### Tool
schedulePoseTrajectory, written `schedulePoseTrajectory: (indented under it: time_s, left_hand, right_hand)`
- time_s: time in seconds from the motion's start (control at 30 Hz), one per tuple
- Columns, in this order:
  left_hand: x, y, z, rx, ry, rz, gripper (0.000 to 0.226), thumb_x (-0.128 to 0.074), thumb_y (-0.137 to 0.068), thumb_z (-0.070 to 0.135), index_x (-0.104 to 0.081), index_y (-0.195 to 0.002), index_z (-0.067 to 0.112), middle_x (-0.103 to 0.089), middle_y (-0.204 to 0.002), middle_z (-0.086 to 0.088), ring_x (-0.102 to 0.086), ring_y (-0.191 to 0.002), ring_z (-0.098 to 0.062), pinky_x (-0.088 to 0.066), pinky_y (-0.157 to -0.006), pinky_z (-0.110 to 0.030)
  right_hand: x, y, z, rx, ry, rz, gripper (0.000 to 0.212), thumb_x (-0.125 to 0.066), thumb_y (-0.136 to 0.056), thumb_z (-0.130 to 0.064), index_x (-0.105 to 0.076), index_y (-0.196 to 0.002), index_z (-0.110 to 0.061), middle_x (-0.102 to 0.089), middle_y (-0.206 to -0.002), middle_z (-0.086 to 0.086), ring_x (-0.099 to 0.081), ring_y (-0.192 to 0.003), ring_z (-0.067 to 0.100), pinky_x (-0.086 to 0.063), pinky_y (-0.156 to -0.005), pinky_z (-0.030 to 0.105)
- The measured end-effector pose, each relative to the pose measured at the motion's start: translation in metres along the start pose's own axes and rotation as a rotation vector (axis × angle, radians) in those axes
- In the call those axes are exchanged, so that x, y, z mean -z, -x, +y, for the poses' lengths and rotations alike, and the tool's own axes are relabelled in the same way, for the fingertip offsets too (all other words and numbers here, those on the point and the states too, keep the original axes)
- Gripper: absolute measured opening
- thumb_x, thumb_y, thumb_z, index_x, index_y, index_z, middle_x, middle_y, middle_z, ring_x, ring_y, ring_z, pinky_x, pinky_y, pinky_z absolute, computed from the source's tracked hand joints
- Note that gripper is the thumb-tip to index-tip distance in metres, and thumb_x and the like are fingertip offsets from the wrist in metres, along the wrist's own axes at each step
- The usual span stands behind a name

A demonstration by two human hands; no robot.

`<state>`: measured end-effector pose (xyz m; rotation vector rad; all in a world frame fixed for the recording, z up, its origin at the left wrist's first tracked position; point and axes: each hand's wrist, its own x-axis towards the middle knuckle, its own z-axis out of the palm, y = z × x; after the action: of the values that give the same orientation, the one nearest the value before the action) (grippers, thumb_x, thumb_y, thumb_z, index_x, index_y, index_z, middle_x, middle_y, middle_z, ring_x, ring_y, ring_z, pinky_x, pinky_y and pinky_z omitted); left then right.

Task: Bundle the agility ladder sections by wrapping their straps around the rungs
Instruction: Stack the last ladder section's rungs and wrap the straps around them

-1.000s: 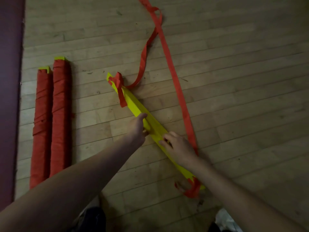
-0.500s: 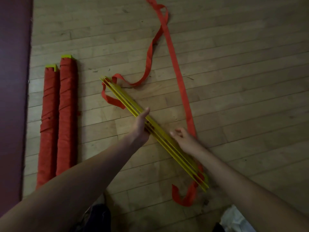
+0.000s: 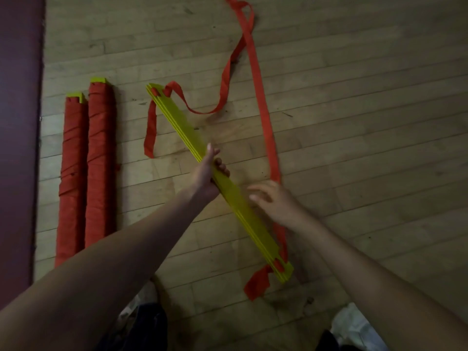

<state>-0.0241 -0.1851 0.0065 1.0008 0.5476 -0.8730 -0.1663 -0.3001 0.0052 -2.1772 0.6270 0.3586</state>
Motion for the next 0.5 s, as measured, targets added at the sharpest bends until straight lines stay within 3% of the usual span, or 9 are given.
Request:
schedulePoseTrajectory:
  time_s: [0.07,0.1,0.2,0.3,0.37,0.4,0.5]
  left_hand:
    - [-0.001,-0.003,0.005,-0.011,0.034,-0.013,0.024,-0.052,-0.096,0.039,-0.053,-0.087,0.017,-0.040,-0.057,0.005,-0.041,-0.046,-0.005,-0.040,-0.048,-0.018]
    - [-0.002,-0.004,0.008,-0.016,0.069,-0.027,0.025,-0.052,-0.096,0.039,-0.052,-0.085,0.017,-0.040,-0.055,0.005,-0.041,-0.045,-0.006,-0.040,-0.047,-0.018]
    - [-0.005,-0.005,0.016,-0.038,0.138,-0.059,0.027,-0.051,-0.097,0.038,-0.049,-0.082,0.016,-0.040,-0.053,0.005,-0.040,-0.044,-0.006,-0.040,-0.045,-0.017]
    - [-0.007,-0.006,0.021,-0.065,0.138,-0.056,0.026,-0.052,-0.097,0.038,-0.051,-0.083,0.015,-0.040,-0.055,0.004,-0.040,-0.046,-0.007,-0.040,-0.047,-0.018]
    - [-0.005,-0.006,0.023,-0.066,0.120,-0.047,0.027,-0.052,-0.096,0.040,-0.052,-0.086,0.015,-0.041,-0.058,0.004,-0.041,-0.049,-0.007,-0.041,-0.049,-0.020]
    - [-0.005,-0.006,0.024,-0.068,0.116,-0.045,0.027,-0.052,-0.096,0.040,-0.053,-0.087,0.014,-0.041,-0.059,0.003,-0.042,-0.050,-0.008,-0.041,-0.051,-0.020]
    - [-0.004,-0.005,0.024,-0.082,0.123,-0.051,0.026,-0.052,-0.096,0.039,-0.054,-0.089,0.014,-0.043,-0.060,0.004,-0.044,-0.053,-0.008,-0.043,-0.054,-0.021]
  right_hand:
    - [0.008,0.002,0.005,-0.085,0.062,0.310,0.031,-0.062,-0.090,-0.026,-0.060,-0.118,-0.014,-0.055,-0.120,0.009,-0.049,-0.117,0.027,-0.040,-0.097,0.034]
    - [0.008,0.002,0.011,-0.177,0.072,0.366,0.039,-0.065,-0.087,-0.030,-0.056,-0.119,-0.010,-0.055,-0.120,0.011,-0.048,-0.117,0.030,-0.040,-0.096,0.035]
    - [0.012,0.007,0.014,-0.516,-0.134,0.093,0.070,-0.060,-0.085,-0.055,-0.046,-0.131,-0.003,-0.055,-0.128,0.013,-0.053,-0.116,0.029,-0.044,-0.096,0.036]
    - [0.009,0.012,0.018,-0.642,-0.507,-0.173,0.060,-0.051,-0.091,-0.055,-0.052,-0.131,-0.011,-0.057,-0.121,0.008,-0.053,-0.108,0.022,-0.041,-0.089,0.032]
    - [0.006,0.012,0.023,-0.626,-0.490,-0.165,0.060,-0.059,-0.085,-0.056,-0.059,-0.125,-0.012,-0.060,-0.114,0.005,-0.056,-0.106,0.022,-0.045,-0.081,0.030]
    - [0.006,0.011,0.026,-0.601,-0.422,-0.140,0.061,-0.063,-0.080,-0.059,-0.063,-0.119,-0.012,-0.063,-0.104,0.002,-0.059,-0.096,0.019,-0.048,-0.073,0.026]
    - [0.013,0.016,0.021,-0.601,-0.383,-0.181,0.031,-0.057,-0.090,-0.048,-0.062,-0.095,-0.018,-0.055,-0.074,-0.003,-0.051,-0.063,0.009,-0.041,-0.047,0.019]
